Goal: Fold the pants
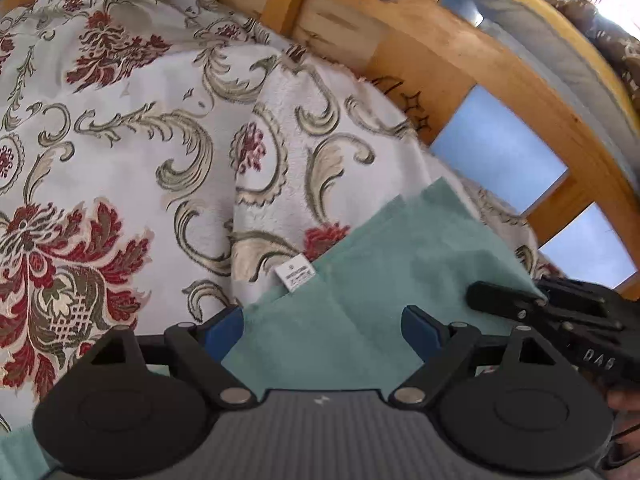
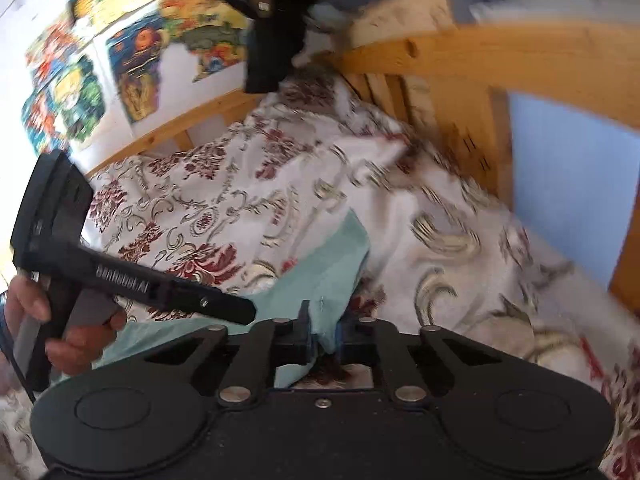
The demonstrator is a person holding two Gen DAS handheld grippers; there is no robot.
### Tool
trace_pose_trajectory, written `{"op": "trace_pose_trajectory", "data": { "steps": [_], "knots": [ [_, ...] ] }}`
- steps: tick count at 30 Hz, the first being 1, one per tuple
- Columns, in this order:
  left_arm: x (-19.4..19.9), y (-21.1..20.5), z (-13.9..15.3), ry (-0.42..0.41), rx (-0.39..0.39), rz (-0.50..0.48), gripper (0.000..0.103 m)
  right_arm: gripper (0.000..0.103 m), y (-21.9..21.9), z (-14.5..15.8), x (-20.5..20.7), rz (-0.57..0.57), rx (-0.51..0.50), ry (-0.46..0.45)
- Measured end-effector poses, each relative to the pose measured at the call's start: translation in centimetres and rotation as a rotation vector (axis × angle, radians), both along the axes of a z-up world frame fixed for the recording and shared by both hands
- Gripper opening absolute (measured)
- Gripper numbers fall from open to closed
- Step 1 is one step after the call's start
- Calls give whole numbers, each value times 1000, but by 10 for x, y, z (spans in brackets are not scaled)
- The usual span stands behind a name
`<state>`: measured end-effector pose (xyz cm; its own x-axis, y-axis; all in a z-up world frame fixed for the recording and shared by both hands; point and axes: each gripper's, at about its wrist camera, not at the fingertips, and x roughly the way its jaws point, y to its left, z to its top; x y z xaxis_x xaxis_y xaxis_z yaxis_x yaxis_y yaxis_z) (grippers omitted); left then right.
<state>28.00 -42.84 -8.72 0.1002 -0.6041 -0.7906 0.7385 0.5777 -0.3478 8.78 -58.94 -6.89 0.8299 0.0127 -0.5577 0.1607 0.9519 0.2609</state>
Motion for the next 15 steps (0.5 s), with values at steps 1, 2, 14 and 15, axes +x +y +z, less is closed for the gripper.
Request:
{"op": "trace_pose_trajectory", "data": {
  "steps": [1,2,14,15],
  "knots": [
    [1,1,4,9,-14,-4,89,5,10,5,0,21,-54,-5],
    [3,3,8,22,-30,-7,89,5,21,10,1,47,-104,-7],
    [25,24,35,253,-139,-28,95,5,144,1,21,363,-648,64],
    [27,24,33,262,-128,-27,95,5,148,-1,21,375,-666,68]
  ]
}}
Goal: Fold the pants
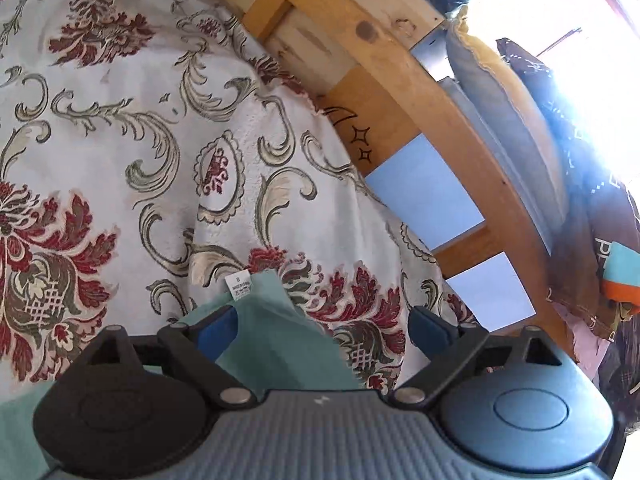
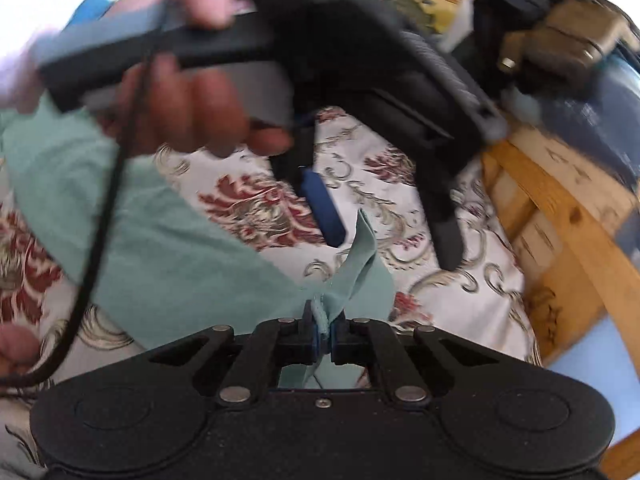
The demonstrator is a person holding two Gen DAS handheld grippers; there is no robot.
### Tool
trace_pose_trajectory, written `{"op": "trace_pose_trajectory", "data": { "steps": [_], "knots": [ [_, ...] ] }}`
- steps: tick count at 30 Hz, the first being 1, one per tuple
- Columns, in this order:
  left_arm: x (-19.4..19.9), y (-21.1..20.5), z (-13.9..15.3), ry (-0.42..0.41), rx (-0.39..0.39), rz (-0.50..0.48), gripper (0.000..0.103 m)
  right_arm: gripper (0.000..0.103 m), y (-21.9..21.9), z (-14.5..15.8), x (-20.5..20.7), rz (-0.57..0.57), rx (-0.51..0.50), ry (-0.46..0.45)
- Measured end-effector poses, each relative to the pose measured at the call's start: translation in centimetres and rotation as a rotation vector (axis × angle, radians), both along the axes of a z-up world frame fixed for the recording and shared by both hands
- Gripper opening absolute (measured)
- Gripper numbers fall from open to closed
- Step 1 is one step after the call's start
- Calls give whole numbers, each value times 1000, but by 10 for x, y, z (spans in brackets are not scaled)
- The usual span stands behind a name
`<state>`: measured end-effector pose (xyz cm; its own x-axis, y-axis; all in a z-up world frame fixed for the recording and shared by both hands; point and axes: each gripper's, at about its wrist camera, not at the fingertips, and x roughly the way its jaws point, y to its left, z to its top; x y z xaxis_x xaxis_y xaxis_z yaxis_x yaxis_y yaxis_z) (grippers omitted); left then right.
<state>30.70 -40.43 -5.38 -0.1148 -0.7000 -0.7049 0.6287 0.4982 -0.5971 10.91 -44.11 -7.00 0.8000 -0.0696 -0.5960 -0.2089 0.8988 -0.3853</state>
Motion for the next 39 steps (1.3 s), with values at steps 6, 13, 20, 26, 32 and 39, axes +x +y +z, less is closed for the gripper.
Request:
{"op": "trace_pose_trajectory", "data": {
  "steps": [6,13,20,26,32,39],
  "knots": [
    [10,-4,-27,41,164,54,48,5,11,-10,4,35,-51,28],
    [25,22,-50,129,107,140,12,5,24,-9,12,57,-89,71],
    [23,73,-47,92,70,132,7,5,69,-7,23,154,-143,142],
    [29,117,-57,73,81,152,7,5,118,-23,40,216,-174,222],
    [28,169,-75,30,109,157,7,5,162,-43,54,239,-166,281],
    [22,194,-91,-40,48,138,7,6,191,-71,49,196,-240,265]
  ]
}}
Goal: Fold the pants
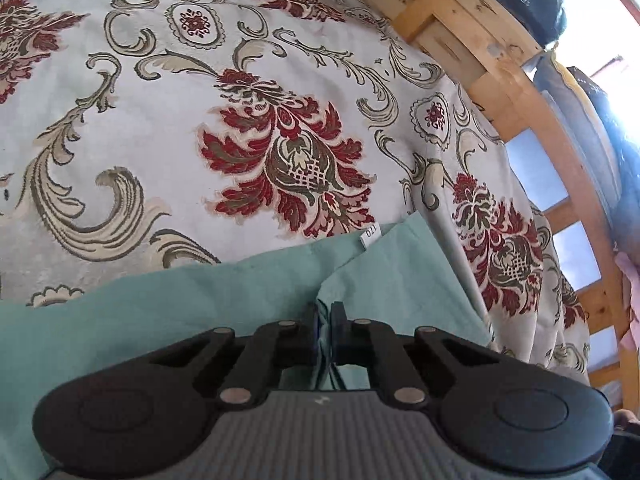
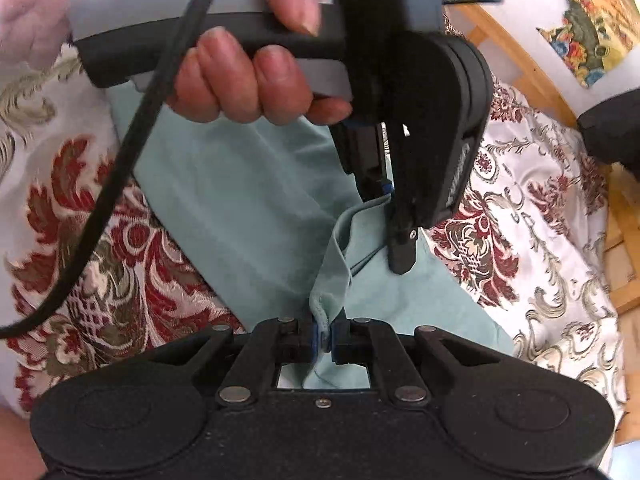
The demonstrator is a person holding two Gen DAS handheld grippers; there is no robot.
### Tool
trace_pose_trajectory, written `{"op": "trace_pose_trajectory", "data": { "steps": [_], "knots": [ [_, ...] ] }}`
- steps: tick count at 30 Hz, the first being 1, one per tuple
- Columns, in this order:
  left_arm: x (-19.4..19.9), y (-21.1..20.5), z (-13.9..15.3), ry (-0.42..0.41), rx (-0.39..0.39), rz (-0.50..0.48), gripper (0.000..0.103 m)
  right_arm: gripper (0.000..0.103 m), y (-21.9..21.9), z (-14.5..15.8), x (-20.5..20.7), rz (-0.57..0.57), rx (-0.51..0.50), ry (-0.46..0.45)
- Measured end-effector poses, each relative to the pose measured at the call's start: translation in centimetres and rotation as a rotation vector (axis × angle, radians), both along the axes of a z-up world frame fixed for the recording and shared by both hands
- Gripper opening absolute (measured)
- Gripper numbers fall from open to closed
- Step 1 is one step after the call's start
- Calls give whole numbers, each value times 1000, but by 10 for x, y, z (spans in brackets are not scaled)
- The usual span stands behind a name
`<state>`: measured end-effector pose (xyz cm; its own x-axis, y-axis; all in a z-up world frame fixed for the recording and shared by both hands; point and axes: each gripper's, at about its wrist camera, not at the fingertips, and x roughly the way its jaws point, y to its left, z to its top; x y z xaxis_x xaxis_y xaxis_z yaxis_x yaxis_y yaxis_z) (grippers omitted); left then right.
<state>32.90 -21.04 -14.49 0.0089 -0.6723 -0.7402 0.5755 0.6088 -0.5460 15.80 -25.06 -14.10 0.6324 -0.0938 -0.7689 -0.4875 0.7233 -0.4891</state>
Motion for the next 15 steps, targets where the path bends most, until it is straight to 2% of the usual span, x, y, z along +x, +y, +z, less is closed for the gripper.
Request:
{"op": "trace_pose_trajectory", "data": {
  "steps": [2,8,15],
  "knots": [
    [0,-1,0,-15,3,-20,7,6,1,2,-1,-16,7,-9],
    [10,8,12,6,16,-46,6,6,11,19,5,-95,116,-29],
    [23,53,34,-21,47,-55,6,6,54,34,13,-67,213,-61]
  ]
}}
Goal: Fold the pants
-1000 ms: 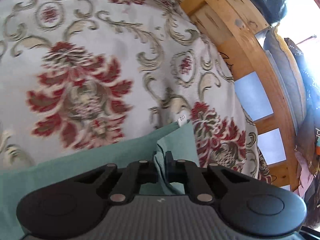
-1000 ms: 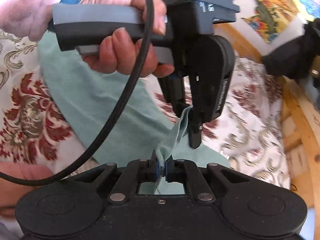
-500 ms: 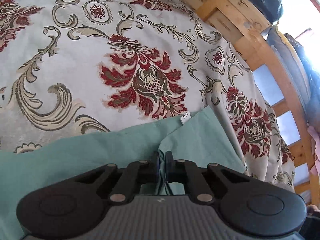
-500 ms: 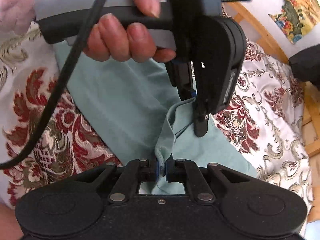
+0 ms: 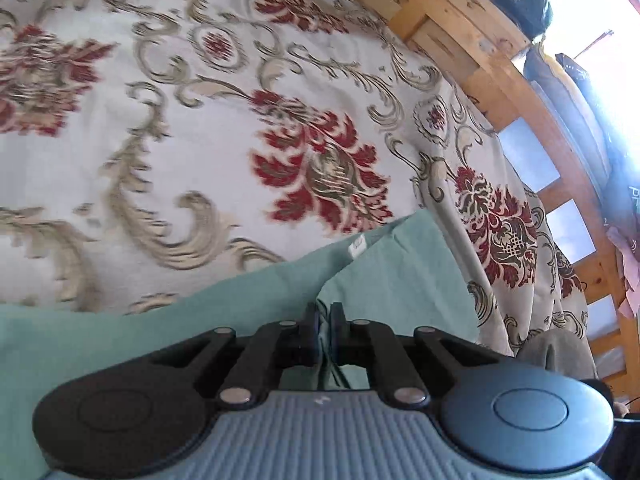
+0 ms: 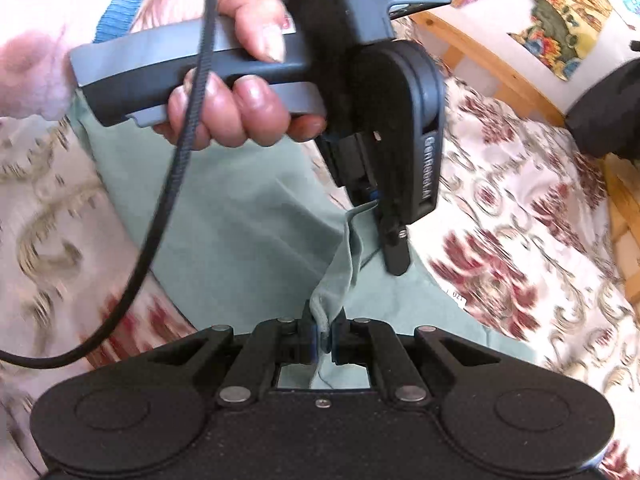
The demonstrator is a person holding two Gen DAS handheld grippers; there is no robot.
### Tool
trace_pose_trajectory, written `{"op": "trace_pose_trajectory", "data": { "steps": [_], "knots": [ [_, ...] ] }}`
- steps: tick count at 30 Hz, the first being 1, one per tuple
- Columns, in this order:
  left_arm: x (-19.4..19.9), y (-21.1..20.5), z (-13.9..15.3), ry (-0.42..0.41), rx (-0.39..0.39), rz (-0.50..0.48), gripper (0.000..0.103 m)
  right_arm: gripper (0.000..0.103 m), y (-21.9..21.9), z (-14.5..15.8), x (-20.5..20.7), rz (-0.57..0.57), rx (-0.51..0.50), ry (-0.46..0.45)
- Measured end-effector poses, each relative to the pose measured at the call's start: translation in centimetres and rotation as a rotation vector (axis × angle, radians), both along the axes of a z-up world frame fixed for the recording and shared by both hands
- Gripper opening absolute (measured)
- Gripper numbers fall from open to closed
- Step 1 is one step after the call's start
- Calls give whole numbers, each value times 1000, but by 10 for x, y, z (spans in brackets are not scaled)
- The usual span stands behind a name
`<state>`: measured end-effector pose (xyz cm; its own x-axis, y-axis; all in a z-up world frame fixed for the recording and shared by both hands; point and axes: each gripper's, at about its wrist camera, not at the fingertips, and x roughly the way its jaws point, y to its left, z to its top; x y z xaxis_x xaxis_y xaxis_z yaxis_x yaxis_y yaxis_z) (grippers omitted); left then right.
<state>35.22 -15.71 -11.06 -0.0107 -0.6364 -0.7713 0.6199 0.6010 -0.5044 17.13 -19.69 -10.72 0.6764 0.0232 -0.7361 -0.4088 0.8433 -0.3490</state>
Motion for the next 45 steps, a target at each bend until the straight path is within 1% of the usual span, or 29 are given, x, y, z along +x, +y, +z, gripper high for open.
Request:
{"op": "trace_pose_trajectory", "data": {
  "steps": [4,7,11,16,20,26,33,35,36,38,39,40,41,42,43,44,45],
  "knots": [
    [7,30,5,-32,52,22,6,6,31,3,8,44,39,-2],
    [11,57,5,-42,76,51,6,6,51,1,18,56,89,16],
    [17,92,7,-53,101,84,6,6,80,-2,28,86,121,26],
    [22,133,13,-81,114,112,5,6,118,-5,37,117,147,32],
    [28,159,14,-75,117,140,5,6,142,-7,46,128,146,36],
    [31,182,18,-90,116,142,5,6,163,-6,55,140,163,39],
    [37,201,24,-108,154,148,6,6,181,-2,64,167,188,29],
    [38,206,22,-105,165,155,6,6,187,-5,66,176,183,34],
    [39,208,20,-101,169,160,6,8,188,-7,68,181,182,40],
    [40,211,16,-90,174,169,7,18,190,-12,67,195,185,69],
    [39,213,15,-93,174,171,8,20,187,-13,67,210,186,77],
    [38,214,15,-98,177,177,11,32,185,-11,64,224,185,74],
    [36,215,16,-105,179,184,11,43,181,-7,60,231,187,72],
    [35,217,19,-117,180,193,12,70,174,-2,55,236,193,60],
    [32,219,23,-134,180,205,14,90,164,5,49,240,203,44],
    [28,222,29,-156,180,221,21,97,155,12,43,243,217,26],
    [23,224,35,-179,184,239,27,97,141,22,36,238,230,0]
  ]
}}
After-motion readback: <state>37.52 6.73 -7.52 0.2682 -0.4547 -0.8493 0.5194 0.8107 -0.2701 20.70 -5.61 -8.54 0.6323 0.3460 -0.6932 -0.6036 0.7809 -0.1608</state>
